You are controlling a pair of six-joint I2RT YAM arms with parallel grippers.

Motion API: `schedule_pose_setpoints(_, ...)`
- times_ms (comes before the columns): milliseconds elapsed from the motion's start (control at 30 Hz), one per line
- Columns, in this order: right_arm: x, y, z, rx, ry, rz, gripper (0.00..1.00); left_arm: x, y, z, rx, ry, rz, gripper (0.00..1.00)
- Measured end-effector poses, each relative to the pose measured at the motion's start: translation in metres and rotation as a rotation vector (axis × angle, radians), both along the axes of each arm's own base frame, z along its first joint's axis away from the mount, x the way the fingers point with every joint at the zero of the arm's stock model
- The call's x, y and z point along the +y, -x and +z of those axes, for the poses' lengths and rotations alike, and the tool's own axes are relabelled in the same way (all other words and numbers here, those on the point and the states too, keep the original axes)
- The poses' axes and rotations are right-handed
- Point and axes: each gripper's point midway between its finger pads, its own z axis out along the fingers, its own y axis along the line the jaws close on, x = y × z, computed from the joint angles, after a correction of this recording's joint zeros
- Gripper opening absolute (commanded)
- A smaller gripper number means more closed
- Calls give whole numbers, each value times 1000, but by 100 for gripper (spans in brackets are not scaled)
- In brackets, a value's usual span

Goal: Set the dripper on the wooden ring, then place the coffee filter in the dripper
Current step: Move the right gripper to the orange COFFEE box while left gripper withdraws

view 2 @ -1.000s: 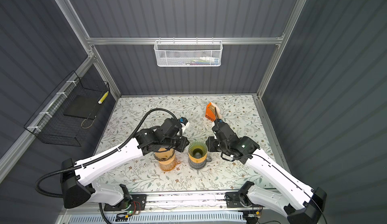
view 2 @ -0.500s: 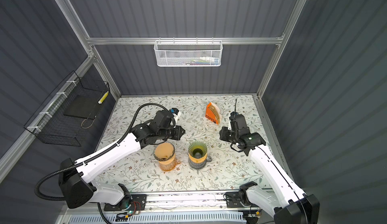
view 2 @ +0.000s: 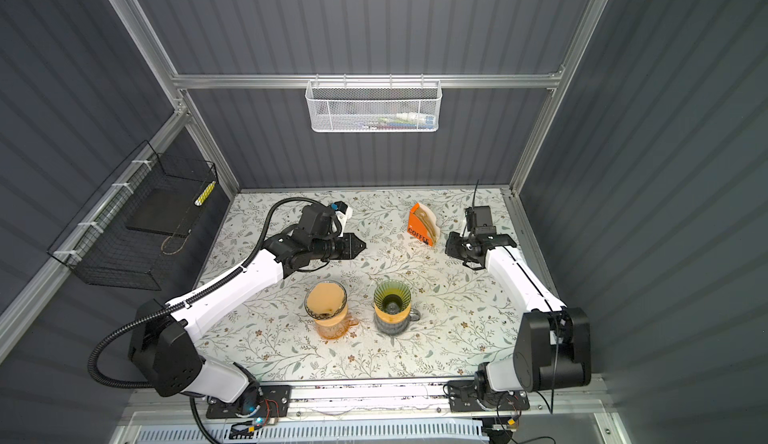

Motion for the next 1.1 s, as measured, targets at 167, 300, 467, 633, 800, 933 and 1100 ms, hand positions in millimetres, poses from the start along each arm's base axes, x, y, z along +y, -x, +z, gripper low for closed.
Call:
schedule_pose_setpoints(167, 2, -32, -14, 20, 33, 43, 26, 12, -23, -1, 8, 46, 38, 21)
schedule_pose_setpoints(300, 5, -54, -26, 36, 47, 77, 25, 15, -29, -12, 40, 51, 37, 21)
schedule_pose_setpoints(467, 9, -71, -41, 61, 50, 107, 28, 17, -33, -24, 79, 56, 31, 22)
schedule_pose_setpoints(633, 13, -76, -54, 96, 43, 128, 28, 16, -33, -24, 85, 66, 24, 22)
schedule_pose_setpoints(800, 16, -80, -60, 119, 35, 142, 26, 16, -35, -21, 76, 80, 20, 22)
schedule_pose_setpoints(933, 17, -84, -65, 129, 32, 147, 25, 16, -35, -21, 76, 84, 17, 22)
schedule_pose_setpoints(1100, 20, -84, -71, 151, 32, 154, 25, 18, -37, -21, 72, 86, 22, 22)
